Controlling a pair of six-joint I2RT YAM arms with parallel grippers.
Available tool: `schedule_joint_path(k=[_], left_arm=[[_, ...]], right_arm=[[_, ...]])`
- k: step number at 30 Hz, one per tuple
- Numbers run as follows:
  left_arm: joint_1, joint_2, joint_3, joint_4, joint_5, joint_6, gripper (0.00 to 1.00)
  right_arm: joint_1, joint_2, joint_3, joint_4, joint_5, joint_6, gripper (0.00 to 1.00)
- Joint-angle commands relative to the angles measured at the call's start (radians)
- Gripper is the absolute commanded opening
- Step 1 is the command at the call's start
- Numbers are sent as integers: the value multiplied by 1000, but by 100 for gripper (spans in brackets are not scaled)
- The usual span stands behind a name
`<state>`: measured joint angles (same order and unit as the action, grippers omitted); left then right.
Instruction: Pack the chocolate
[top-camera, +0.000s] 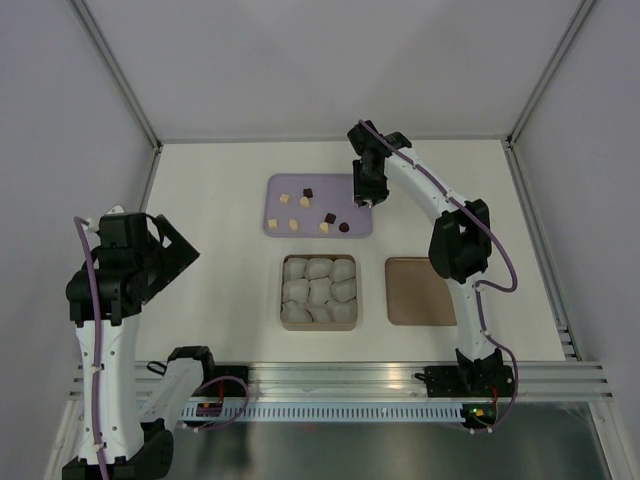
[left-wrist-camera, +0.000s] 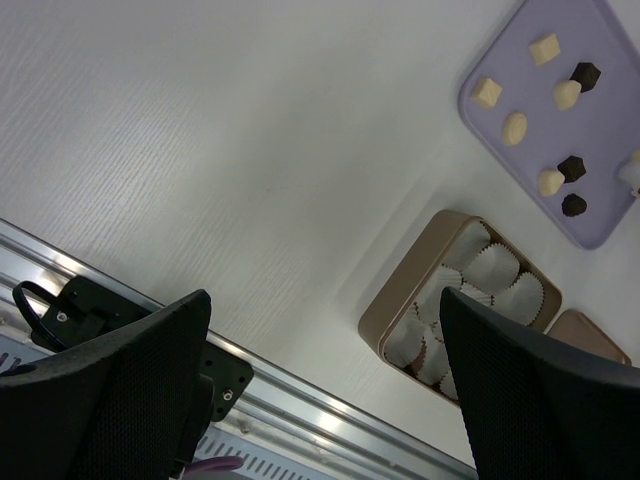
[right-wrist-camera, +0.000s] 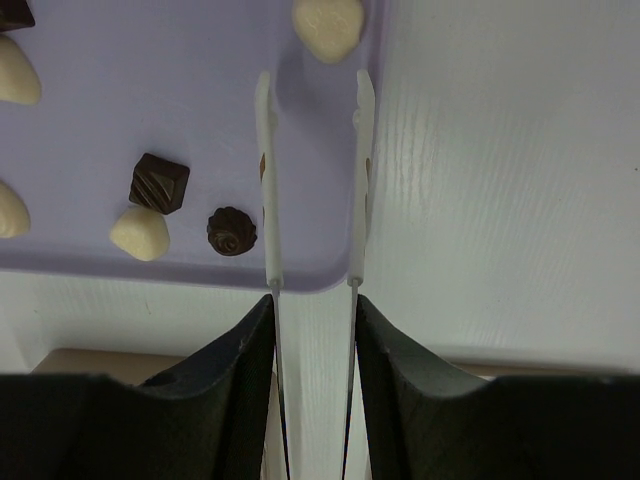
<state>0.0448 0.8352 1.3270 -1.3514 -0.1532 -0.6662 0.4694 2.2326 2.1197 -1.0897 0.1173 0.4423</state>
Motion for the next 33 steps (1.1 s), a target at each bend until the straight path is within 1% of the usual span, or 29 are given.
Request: schedule_joint_path(k=[1,18,33], left_arm=[[6,-5,-3,28,18,-26,100],[6,-2,-20,46,17,-12,100],[7,8,-14,54,29,23,100]], right_arm=[[5,22,62,10,31,27,43],[5,70,100,31,41,49,44],[5,90,111,37,61,70,43]])
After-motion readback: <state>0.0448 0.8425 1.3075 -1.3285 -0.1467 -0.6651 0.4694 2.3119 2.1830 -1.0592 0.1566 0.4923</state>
